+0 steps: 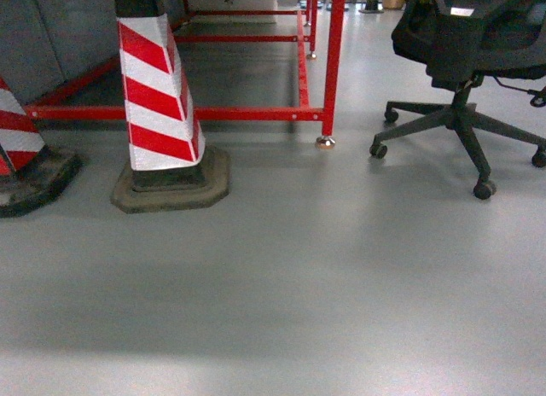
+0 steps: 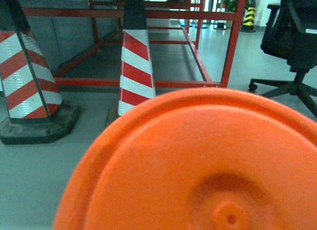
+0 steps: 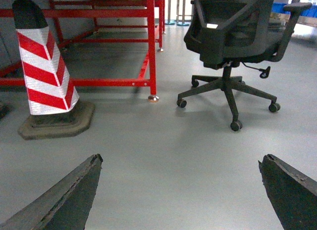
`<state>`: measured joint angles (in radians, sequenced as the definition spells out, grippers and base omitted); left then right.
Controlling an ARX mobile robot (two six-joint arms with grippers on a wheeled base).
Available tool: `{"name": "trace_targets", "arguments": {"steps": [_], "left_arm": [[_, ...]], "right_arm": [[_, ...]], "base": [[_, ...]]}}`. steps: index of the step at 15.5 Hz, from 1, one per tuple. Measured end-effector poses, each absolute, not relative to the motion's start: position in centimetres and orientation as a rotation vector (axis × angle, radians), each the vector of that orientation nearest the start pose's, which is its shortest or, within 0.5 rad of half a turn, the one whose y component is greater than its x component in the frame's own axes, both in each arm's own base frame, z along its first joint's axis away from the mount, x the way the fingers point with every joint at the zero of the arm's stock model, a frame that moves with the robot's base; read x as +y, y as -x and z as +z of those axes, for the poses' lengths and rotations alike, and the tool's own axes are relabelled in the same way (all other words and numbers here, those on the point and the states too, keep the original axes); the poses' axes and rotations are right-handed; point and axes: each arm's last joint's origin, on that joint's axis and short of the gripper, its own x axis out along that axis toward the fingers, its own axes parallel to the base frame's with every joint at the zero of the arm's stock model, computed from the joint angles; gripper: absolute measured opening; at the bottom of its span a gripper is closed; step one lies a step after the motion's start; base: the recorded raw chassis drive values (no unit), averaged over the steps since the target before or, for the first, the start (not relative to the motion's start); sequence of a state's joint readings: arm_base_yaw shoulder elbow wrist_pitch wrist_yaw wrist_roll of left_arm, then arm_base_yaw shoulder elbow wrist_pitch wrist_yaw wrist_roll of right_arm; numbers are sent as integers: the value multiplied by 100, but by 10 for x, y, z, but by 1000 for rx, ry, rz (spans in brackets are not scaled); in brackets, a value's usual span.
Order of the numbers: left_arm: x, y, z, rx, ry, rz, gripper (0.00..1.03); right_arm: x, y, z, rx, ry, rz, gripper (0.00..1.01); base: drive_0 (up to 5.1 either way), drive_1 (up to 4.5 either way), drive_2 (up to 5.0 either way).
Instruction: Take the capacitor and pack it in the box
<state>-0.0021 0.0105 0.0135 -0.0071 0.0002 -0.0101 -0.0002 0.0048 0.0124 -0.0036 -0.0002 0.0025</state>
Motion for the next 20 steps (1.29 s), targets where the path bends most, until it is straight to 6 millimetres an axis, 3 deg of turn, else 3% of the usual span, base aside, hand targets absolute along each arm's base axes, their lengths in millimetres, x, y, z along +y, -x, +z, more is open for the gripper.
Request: {"name": "trace_targets", "arguments": {"steps": [14, 20], "left_arm": [[0, -98, 167, 4, 10, -3, 43], [0, -98, 167, 4, 10, -1, 43]], "right_arm": [[0, -97, 167, -1, -2, 0, 98], [0, -97, 167, -3, -2, 1, 98]], "base": [[-495, 246, 246], [0, 0, 0]]}}
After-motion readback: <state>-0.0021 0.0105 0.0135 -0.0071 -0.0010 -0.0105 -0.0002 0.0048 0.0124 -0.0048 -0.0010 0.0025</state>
